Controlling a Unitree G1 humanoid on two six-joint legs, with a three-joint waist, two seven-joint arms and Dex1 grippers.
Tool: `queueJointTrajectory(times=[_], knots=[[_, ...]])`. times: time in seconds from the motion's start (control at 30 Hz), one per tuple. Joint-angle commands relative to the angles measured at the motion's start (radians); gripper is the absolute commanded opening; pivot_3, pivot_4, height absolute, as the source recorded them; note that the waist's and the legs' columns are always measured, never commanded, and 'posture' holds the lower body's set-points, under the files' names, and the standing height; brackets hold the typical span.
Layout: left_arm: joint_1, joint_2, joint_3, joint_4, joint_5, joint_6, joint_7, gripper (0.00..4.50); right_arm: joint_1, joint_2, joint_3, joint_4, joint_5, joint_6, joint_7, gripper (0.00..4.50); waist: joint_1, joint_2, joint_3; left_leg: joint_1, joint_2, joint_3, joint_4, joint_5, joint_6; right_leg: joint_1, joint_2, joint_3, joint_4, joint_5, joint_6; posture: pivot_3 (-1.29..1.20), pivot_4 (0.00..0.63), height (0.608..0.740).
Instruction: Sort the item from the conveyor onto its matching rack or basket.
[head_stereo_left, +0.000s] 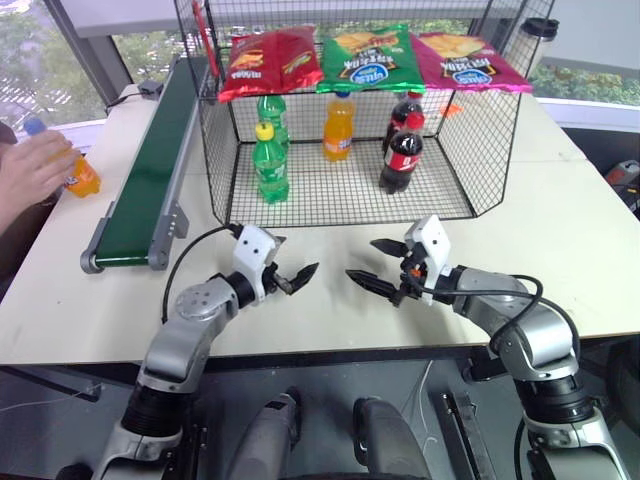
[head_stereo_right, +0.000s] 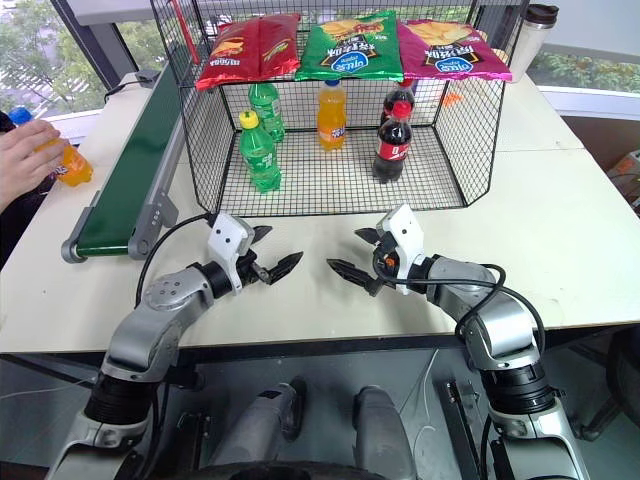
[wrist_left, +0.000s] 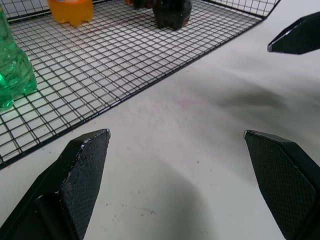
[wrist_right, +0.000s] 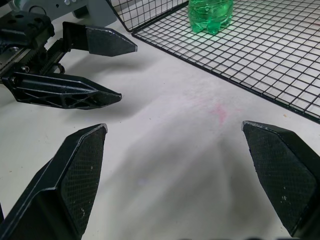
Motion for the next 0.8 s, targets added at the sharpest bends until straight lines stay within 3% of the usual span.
queueJointTrajectory(times=[0.03, 0.8], knots=[[-0.003, -0.002, 0.016, -0.041, -0.018, -0.023, -0.006, 4.5, -0.017, -0.005, -0.01, -0.031, 0.009, -0.012, 0.003, 4.48, 0.0, 0.0, 0.0, 0.0, 0.0, 0.0, 0.0, 0.0, 0.0, 0.0, 0.0, 0.0, 0.0, 0.0, 0.0, 0.0, 0.15, 0.738], [-0.003, -0.004, 0.005, -0.033, -0.01, -0.044, 0.002, 4.5, -0.035, -0.008, -0.008, -0.02, -0.002, -0.018, 0.008, 4.48, 0.0, 0.0, 0.0, 0.0, 0.0, 0.0, 0.0, 0.0, 0.0, 0.0, 0.0, 0.0, 0.0, 0.0, 0.0, 0.0, 0.15, 0.738]])
